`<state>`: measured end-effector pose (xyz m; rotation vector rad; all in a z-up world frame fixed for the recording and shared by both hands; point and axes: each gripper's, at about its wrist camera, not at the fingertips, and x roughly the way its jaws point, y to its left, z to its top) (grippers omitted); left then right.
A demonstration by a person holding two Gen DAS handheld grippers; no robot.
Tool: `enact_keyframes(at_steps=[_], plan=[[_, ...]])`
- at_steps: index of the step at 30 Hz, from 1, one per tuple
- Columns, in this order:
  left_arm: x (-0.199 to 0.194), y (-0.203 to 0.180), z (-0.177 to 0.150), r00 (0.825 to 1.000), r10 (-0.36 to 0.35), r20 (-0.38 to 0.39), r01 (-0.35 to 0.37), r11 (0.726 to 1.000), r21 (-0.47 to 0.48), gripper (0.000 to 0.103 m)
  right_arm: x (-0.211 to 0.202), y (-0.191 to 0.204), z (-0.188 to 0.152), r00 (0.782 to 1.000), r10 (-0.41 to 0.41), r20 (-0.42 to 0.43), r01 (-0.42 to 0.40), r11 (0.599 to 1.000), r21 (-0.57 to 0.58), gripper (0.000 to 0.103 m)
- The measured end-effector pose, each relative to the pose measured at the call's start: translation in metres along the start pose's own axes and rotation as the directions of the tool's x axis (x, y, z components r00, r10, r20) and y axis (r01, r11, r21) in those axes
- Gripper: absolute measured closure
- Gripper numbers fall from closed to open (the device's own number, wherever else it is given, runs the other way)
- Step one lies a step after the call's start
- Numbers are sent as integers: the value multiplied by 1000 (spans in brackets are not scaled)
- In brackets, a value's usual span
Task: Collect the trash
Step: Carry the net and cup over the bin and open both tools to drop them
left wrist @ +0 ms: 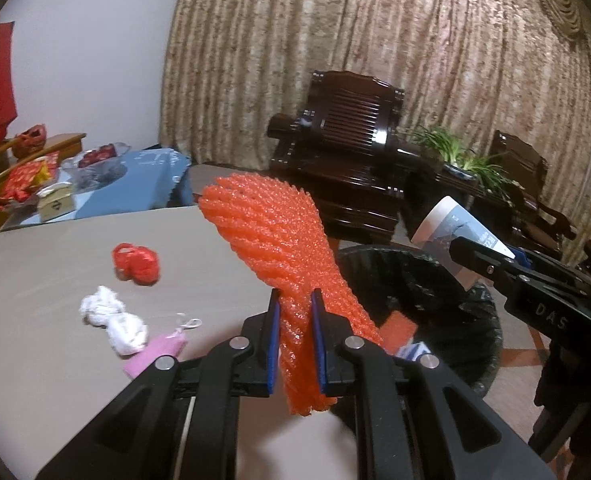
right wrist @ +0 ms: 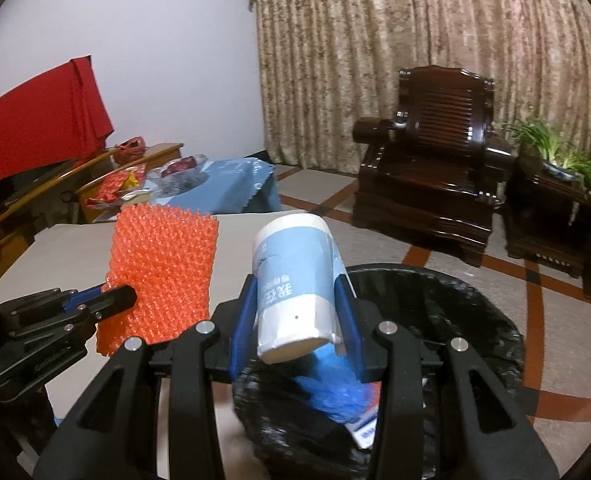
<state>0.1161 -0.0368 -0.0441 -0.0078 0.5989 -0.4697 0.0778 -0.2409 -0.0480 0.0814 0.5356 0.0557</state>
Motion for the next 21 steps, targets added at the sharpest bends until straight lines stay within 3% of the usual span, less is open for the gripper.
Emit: enact_keyframes(at_steps=[11, 21], plan=[[36, -55, 5, 995, -95, -37, 97, 993, 72, 89, -7, -56, -19, 994, -107, -20, 108, 993, 38, 65], [79, -89, 3, 987, -127, -101, 137, 985, 108, 89, 5, -88, -31, 987, -149, -54, 152, 987, 57, 65]])
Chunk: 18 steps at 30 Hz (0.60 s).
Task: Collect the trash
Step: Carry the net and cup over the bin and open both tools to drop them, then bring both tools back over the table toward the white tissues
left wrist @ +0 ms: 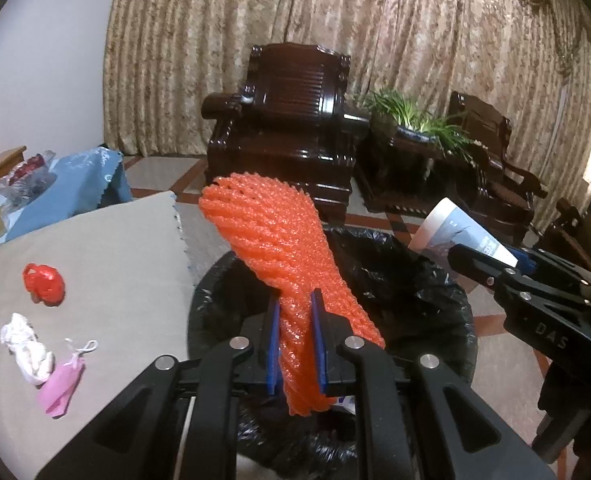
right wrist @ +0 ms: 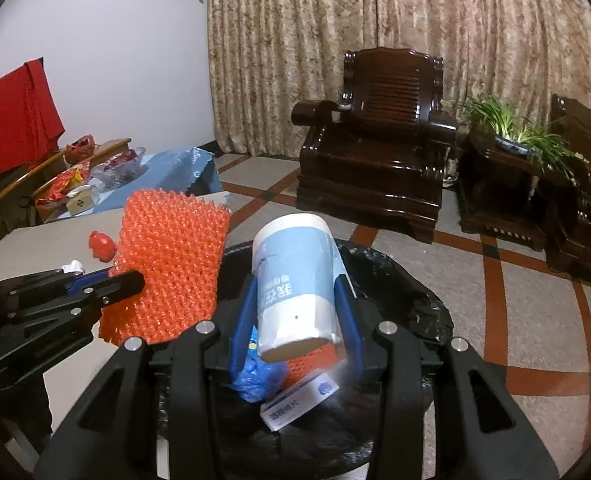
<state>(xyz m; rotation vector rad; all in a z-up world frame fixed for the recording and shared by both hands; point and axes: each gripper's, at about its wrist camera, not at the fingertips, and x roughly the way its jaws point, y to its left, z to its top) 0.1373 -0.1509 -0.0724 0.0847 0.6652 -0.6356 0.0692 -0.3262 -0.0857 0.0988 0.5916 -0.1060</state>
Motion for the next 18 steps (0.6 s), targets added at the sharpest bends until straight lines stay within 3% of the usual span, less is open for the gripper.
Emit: enact_keyframes(at_steps=[9, 12, 14, 15, 16, 18], plan=[[26, -9, 2, 999, -13, -30, 14, 999, 30, 89, 23, -13, -8, 999, -18, -37, 18, 1000, 1, 65], [31, -6, -1, 999, -25, -46, 27, 999, 30, 87, 29, -16, -11, 998, -20, -52, 20, 1000, 2, 57], [32, -2, -2, 998, -35, -53, 36, 999, 21, 80, 33, -18, -14, 997, -38, -66, 39, 999, 3, 53], [32, 0, -2, 998, -42, -57, 43, 999, 14, 70, 35, -20, -16, 996, -45, -71, 45, 999, 4, 52], [32, 1, -2, 997, -46, -60, 47, 999, 5, 60, 35, -20, -17, 996, -47, -75, 48, 999, 5, 47], [33, 2, -3, 997, -46, -57, 46, 999, -10, 53, 34, -22, -19, 996, -57, -74, 57, 998, 7, 38]])
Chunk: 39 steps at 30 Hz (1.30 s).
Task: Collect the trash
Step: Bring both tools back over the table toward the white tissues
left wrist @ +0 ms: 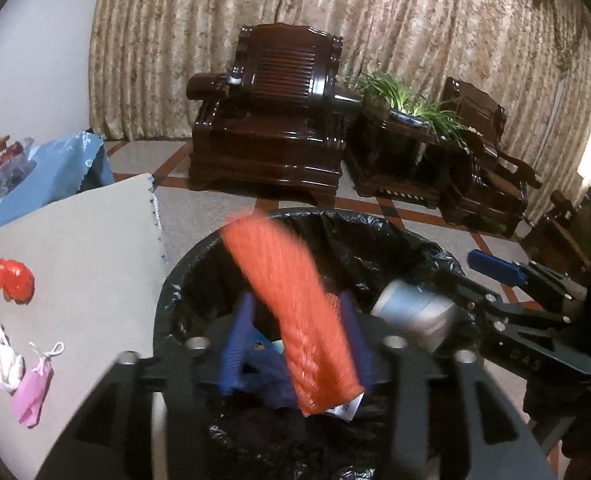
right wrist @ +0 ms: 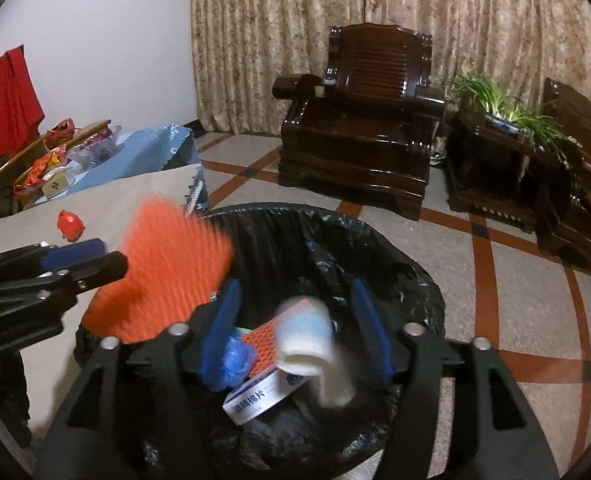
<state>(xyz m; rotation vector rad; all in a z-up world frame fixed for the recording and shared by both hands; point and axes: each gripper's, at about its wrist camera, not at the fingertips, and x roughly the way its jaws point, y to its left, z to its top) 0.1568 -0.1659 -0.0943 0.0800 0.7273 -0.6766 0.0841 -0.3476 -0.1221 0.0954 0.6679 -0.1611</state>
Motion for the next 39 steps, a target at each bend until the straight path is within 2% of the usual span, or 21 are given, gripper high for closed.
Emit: enact_keyframes(at_steps=[2, 3, 4, 5, 7, 12, 23, 30, 39], plan=[[-4, 4, -1, 1000, 3, 4, -3, 1000, -12, 46, -4, 0, -2, 1000, -6, 8, 6, 1000, -1, 27], [-8, 7, -3, 1000, 12, 13, -12, 1000, -15, 39, -7, 1, -3, 1000, -12, 15, 12, 1000, 2, 15], [-11, 9, -3, 1000, 21, 21, -21, 1000, -18, 34, -9, 1, -3, 1000, -16, 20, 16, 1000, 6, 10], [-15, 12, -4, 999, 30, 28, -30, 999, -21, 31, -12, 2, -3, 1000, -14, 24, 14, 1000, 13, 9], [-23, 17, -5, 998, 52, 41, -50, 998, -28, 19, -17, 4, -2, 1000, -1, 22, 0, 1000, 32, 7], [-53, 31, -12, 992, 102, 78, -99, 994, -42, 9, -34, 10, 2, 998, 30, 58, -34, 998, 62, 7], [-113, 76, -34, 969, 223, 108, -209, 969, -128, 6, -53, 65, 14, 987, 127, 94, -129, 992, 11, 5], [-141, 120, -61, 944, 318, 91, -295, 934, -202, 6, -48, 107, 15, 981, 179, 81, -175, 983, -45, 5], [-176, 176, -85, 903, 423, 80, -385, 877, -289, 6, -35, 170, 20, 963, 259, 72, -249, 960, -131, 5]])
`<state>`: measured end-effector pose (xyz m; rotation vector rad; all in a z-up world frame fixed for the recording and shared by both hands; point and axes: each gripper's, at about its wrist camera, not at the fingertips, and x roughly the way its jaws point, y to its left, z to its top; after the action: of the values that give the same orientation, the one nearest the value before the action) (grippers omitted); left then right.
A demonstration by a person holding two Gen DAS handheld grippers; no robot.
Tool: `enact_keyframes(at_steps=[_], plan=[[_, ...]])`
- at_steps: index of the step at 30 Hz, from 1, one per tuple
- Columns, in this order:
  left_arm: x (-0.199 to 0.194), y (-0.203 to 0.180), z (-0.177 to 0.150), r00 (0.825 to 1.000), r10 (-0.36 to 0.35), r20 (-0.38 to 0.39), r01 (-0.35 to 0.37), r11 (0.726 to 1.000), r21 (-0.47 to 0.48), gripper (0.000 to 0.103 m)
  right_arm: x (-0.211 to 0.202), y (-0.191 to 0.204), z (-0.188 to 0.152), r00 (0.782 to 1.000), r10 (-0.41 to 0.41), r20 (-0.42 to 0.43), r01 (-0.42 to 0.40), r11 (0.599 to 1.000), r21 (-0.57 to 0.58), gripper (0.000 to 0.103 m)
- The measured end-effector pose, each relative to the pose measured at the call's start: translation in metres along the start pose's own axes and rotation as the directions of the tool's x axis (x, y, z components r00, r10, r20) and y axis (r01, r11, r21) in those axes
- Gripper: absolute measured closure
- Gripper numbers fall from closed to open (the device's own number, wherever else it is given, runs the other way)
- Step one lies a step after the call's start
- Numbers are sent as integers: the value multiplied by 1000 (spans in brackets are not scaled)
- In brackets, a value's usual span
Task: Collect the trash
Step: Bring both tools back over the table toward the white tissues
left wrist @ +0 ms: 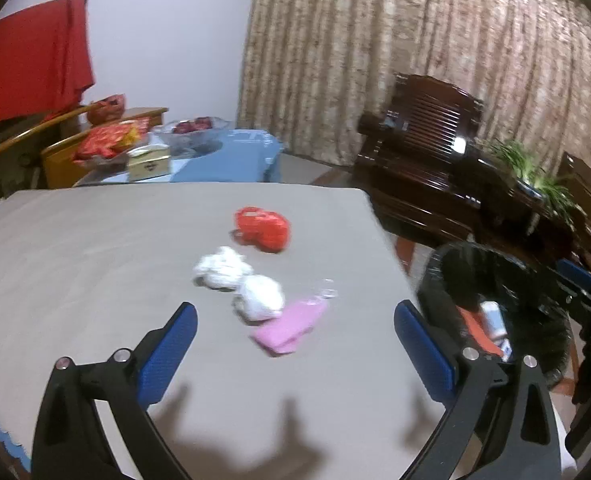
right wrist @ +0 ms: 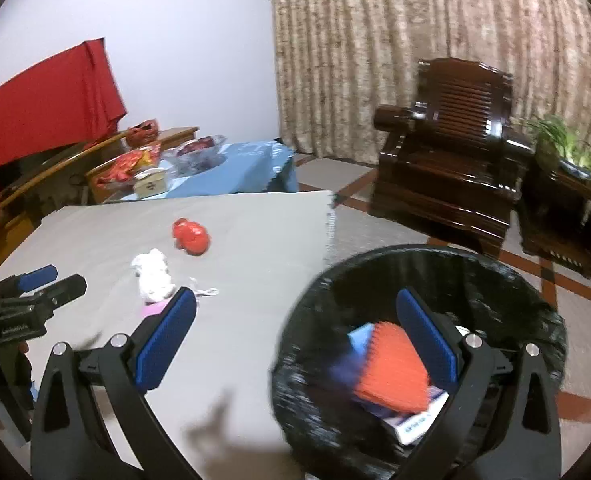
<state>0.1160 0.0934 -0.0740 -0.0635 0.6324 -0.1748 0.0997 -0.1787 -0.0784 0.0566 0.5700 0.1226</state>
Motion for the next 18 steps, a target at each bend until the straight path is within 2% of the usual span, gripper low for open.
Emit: enact_keyframes(at_steps=[8, 18], plan=[[2, 53, 2, 997, 81, 10, -80, 996, -40, 6, 41, 50, 12, 997, 74, -12, -74, 996, -42, 5], [25, 102, -2, 993, 118, -14, -119, 989, -89, 6, 101, 108, 16, 992, 116, -56, -121, 988, -98, 5]])
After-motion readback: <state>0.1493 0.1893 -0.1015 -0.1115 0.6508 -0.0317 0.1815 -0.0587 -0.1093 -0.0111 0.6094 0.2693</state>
